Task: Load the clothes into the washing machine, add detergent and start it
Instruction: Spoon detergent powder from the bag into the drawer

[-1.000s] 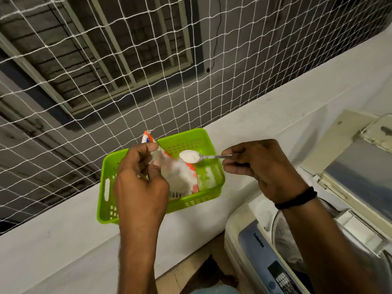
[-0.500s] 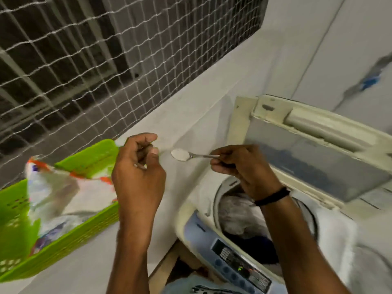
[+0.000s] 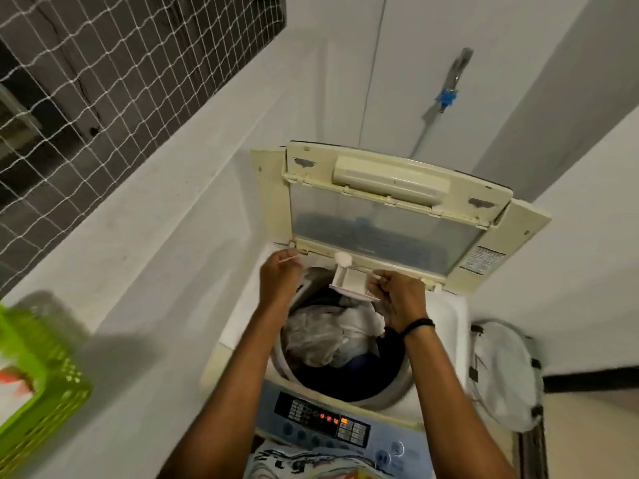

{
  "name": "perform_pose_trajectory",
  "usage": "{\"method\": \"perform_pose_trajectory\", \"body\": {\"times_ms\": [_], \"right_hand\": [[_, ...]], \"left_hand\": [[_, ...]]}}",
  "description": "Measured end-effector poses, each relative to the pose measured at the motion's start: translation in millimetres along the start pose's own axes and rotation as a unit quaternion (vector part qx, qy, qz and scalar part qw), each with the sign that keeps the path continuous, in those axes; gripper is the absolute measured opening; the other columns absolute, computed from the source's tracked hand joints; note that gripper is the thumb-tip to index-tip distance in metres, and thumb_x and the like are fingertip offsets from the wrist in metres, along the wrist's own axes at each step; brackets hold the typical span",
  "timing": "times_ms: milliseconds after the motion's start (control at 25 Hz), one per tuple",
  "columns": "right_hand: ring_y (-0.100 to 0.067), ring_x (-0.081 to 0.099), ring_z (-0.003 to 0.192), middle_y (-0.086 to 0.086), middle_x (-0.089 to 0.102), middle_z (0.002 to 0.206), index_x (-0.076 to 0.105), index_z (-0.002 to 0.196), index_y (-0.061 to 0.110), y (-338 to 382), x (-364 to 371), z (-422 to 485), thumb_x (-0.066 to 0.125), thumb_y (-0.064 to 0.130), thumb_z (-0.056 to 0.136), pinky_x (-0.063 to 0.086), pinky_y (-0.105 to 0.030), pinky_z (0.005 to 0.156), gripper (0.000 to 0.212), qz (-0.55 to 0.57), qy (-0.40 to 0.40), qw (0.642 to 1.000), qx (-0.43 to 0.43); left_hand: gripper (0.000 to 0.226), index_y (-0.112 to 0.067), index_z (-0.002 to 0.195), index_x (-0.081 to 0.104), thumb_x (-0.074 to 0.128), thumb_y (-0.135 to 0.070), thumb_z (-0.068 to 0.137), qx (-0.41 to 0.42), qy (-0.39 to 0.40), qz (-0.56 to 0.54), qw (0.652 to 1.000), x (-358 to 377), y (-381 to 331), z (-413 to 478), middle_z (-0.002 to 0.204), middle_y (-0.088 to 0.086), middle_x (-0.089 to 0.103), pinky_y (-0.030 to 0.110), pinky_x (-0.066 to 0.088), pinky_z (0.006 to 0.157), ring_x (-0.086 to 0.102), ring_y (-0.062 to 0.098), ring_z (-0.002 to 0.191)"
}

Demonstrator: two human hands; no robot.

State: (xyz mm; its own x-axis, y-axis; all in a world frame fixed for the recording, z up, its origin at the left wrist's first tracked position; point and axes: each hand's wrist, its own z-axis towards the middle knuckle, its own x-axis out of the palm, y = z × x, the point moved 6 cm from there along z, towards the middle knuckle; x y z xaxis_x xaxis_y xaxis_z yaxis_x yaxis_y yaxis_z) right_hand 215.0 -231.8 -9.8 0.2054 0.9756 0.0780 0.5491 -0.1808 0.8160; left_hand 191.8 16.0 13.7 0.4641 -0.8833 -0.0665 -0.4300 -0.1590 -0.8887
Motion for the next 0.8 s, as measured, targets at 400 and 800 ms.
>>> {"method": "perform_pose_trajectory", "body": {"times_ms": [400,800], "right_hand": [[-0.034,0.067,0.101,-0.015,0.073,0.107,0.074,0.109,0.009,-53,-9,33,0.056,-0.005,0.079,0.051,-0.032,0.087,0.037,-0.399,-0.120,0.896,-0.155],[-0.031,0.070,0.094,-0.017,0.073,0.105,0.071,0.112,0.003,-62,2,28,0.053,-0.017,0.073,0.051,-0.026,0.083,0.047,-0.456,-0.087,0.849,-0.251]], "left_hand": [[0.070,-0.002,0.147,0.031,0.053,-0.044,0.096,-0.318,0.110,-0.211,0.918,99,104,23,0.145,0.022,0.044,0.047,0.037,0.109,0.043,0.036,0.135],[0.071,-0.002,0.149,0.030,0.047,-0.048,0.098,-0.326,0.108,-0.234,0.910,106,110,31,0.148,0.020,0.042,0.048,0.034,0.114,0.043,0.033,0.135]]}}
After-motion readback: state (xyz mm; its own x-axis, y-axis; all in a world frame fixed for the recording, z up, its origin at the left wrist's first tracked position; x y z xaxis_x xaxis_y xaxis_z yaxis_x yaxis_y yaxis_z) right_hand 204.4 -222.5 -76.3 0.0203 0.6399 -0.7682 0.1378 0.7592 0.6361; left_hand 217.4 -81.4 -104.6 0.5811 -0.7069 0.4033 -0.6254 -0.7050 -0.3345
